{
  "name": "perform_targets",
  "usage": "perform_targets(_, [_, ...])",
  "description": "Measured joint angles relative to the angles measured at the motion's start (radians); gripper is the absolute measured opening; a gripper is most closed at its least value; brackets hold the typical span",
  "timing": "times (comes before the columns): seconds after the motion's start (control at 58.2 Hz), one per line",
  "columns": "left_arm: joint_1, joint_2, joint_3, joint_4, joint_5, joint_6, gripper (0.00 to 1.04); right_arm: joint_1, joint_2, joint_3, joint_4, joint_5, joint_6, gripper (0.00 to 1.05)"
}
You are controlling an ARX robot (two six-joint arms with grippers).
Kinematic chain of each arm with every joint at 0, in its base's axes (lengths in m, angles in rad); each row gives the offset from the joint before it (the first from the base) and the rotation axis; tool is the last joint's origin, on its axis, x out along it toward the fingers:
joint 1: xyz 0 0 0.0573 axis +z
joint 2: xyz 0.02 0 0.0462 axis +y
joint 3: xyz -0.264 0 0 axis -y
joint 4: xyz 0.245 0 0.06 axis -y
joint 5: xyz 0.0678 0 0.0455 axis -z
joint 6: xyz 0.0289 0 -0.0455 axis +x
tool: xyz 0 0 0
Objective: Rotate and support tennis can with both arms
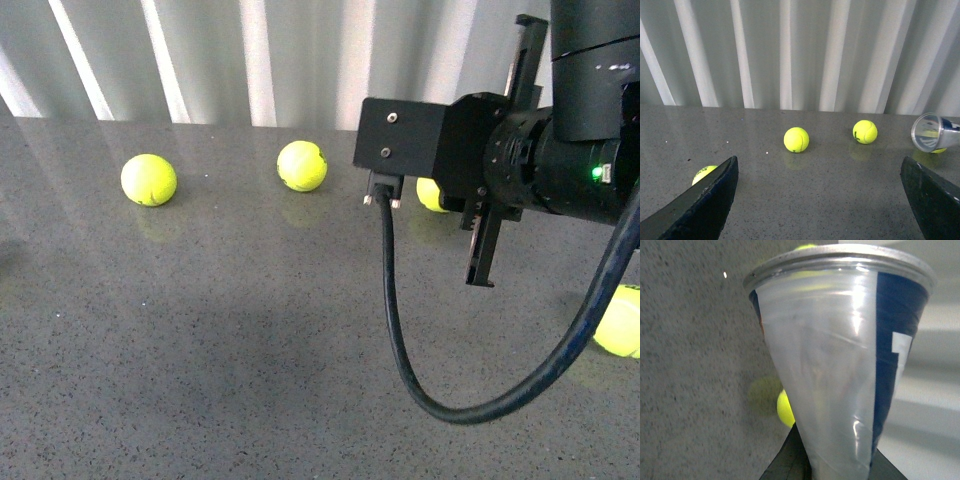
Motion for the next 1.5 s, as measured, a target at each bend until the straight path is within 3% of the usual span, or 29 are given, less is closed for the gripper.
perform_targets(0.241, [0.000,0.000,0.000,0.000,0.000,0.000,0.98,0.123,0.133,0.190,-0.094,-0.061,0.119,0.06])
perform_targets(0.499, [0.000,0.000,0.000,0.000,0.000,0.000,0.98,0.188,0.217,0.286,-0.190,-0.097,0.216,0.06])
perform_targets(1.117, [0.000,0.000,0.000,-0.001,0.000,0.000,0.98,0.227,0.332,0.360,-0.263,-0.129,0.314,0.06])
perform_targets(1.496, [0.000,0.000,0.000,-0.001,0.000,0.000,0.98,0.214,0.358,0.374,-0.248,-0.085,0.304,0.08])
